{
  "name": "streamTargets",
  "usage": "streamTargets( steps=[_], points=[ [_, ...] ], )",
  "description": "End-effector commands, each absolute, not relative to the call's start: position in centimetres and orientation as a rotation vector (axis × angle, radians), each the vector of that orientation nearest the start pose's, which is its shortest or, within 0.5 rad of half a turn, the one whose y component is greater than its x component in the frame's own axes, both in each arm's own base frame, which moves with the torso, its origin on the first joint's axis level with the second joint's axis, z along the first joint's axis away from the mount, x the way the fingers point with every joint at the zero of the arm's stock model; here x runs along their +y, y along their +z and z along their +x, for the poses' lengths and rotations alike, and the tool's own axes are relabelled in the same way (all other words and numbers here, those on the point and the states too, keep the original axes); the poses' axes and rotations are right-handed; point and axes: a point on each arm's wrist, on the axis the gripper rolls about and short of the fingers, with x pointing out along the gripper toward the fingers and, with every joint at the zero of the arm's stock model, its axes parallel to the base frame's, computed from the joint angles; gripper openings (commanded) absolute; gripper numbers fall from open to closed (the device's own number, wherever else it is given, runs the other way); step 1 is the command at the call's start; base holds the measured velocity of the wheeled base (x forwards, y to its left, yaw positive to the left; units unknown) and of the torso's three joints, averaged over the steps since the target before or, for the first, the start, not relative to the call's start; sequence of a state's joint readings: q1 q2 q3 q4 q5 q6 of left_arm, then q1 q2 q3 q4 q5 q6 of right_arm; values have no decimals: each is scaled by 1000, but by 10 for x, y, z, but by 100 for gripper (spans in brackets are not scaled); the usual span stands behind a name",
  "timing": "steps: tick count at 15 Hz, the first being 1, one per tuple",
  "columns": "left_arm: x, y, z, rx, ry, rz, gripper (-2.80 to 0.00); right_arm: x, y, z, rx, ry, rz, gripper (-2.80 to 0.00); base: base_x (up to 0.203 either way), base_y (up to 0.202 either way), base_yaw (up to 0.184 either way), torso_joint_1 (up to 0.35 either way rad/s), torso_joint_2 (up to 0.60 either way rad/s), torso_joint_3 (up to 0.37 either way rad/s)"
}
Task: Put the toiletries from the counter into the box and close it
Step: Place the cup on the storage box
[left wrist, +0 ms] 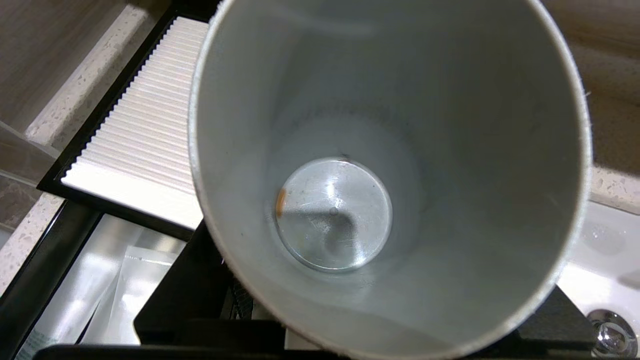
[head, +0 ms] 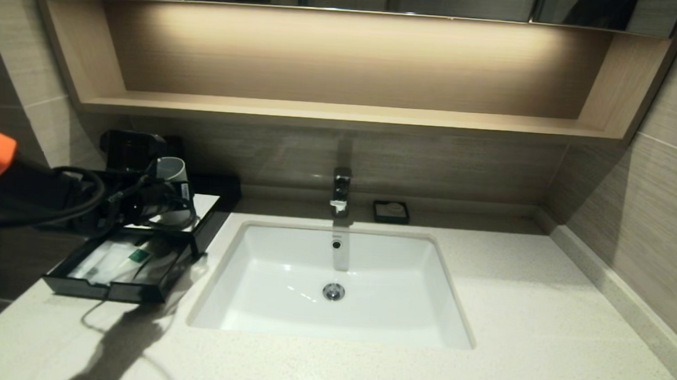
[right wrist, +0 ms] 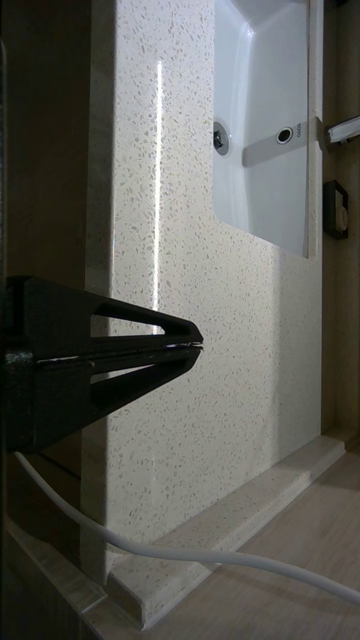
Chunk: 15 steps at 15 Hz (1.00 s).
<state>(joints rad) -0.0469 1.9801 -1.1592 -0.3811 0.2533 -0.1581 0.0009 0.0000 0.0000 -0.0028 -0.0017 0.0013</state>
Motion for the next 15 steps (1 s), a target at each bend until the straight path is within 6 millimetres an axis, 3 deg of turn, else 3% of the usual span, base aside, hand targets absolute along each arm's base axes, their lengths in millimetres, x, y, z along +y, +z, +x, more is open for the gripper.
streamTargets(
  steps=[1,11,15],
  points=[
    [-11,157,391,405,239,-96,-280,0,75,-23,-2,0,2,-280,0,0,0,0,0,0],
    [-11,144,411,414,237,-84,-280,0,75,-23,-3,2,2,-280,0,0,0,0,0,0],
    [-11,151,417,383,234,-90,-280,0,75,-23,-3,1,2,-280,0,0,0,0,0,0]
  ],
)
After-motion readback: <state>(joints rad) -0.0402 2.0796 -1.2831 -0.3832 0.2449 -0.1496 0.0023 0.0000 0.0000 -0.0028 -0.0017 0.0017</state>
